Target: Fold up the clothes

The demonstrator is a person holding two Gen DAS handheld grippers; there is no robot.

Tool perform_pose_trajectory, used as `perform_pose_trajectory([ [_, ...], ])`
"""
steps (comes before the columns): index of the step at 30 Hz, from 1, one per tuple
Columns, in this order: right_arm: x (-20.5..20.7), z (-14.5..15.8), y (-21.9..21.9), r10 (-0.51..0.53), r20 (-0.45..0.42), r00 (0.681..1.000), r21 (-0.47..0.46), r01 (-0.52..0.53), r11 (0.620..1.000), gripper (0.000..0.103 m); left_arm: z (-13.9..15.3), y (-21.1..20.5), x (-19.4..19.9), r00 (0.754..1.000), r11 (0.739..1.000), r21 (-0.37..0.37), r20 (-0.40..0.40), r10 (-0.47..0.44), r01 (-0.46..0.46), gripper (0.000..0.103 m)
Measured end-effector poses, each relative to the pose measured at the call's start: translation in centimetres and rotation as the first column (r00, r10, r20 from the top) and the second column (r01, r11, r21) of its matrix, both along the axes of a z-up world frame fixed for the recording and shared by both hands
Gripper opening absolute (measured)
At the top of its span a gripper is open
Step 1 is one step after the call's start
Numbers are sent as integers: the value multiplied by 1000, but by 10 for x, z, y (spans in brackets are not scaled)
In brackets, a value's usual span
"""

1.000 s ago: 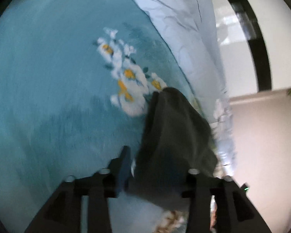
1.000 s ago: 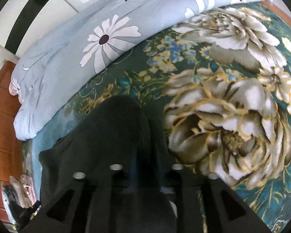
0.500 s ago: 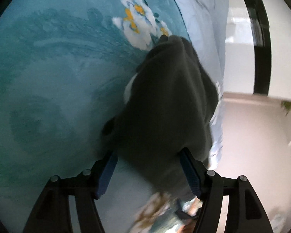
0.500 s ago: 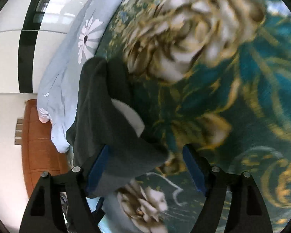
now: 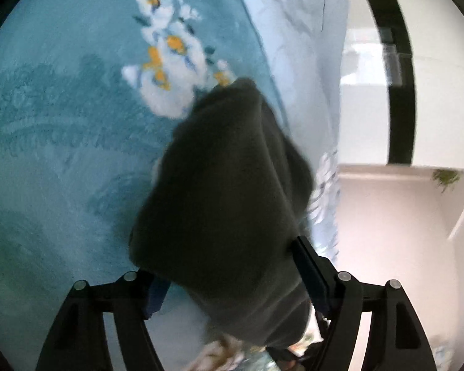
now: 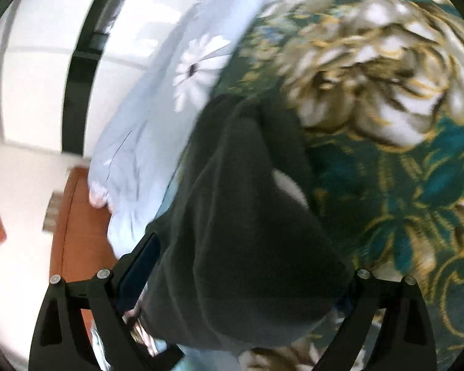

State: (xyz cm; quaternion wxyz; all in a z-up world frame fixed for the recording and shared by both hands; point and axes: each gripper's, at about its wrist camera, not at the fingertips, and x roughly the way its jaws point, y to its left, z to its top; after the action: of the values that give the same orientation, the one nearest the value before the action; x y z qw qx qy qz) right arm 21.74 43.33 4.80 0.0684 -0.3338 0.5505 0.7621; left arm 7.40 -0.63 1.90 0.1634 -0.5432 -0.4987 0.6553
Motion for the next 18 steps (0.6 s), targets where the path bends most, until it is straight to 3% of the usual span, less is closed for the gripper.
perform_pose_trajectory([
  [3,-2,-14,-1,18,54,998,-13,-17,1000,95,-14,-14,17,993,985,132,28,111,-114,78],
  [5,-1,-17,-2,13,63,998,-21,-12,1000,95,-20,-18,17,989,982,123,46,142,-146,82],
  [7,-1,-19,-3,4,66,998,-29,-2,1000,95,-25,-17,12,986,983,101,74,147,-155,82],
  [10,-1,-21,-4,-5,74,997,-38,8,999,95,-33,-7,2,983,977,132,95,158,-170,83],
  [15,1,-24,1,-29,80,996,-80,36,996,95,-35,5,-10,978,980,94,126,164,-176,82],
  [16,2,-26,2,-42,82,996,-93,50,994,95,-33,8,-10,979,981,80,123,165,-176,81],
  [18,3,-27,1,-66,102,993,-93,76,993,93,-28,14,-10,981,987,26,112,156,-160,60],
])
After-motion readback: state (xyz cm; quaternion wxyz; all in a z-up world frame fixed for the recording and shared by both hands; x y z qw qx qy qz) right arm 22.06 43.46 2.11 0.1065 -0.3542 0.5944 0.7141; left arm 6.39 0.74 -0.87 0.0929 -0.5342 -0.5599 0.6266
